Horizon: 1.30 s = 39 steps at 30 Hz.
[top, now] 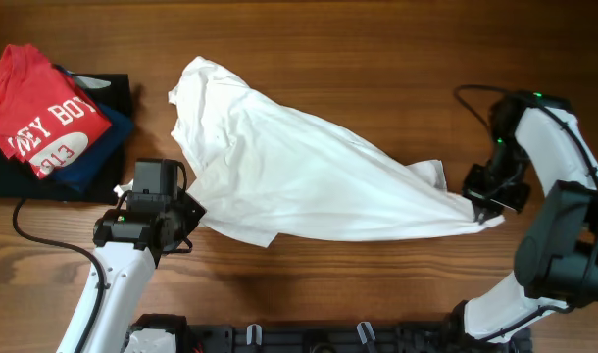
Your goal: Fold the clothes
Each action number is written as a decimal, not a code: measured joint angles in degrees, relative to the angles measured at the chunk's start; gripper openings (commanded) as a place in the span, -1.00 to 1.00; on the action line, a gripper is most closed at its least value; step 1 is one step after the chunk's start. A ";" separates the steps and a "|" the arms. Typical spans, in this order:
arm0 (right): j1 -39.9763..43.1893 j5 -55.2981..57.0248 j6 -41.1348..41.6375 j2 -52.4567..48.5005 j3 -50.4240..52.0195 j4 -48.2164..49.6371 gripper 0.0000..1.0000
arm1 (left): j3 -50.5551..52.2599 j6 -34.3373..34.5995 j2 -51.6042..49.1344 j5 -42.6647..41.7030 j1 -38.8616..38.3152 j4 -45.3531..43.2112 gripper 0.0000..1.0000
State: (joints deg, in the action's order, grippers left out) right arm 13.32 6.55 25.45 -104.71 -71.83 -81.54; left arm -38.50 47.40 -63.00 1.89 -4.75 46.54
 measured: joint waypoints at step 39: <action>10.84 -16.00 -8.13 2.60 3.32 25.92 -0.36 | 0.00 -0.04 0.00 0.00 0.00 0.66 -0.81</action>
State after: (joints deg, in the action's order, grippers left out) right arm 24.16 -9.45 17.32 -102.10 -68.51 -55.61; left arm -38.50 47.35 -63.00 1.89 -4.75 47.20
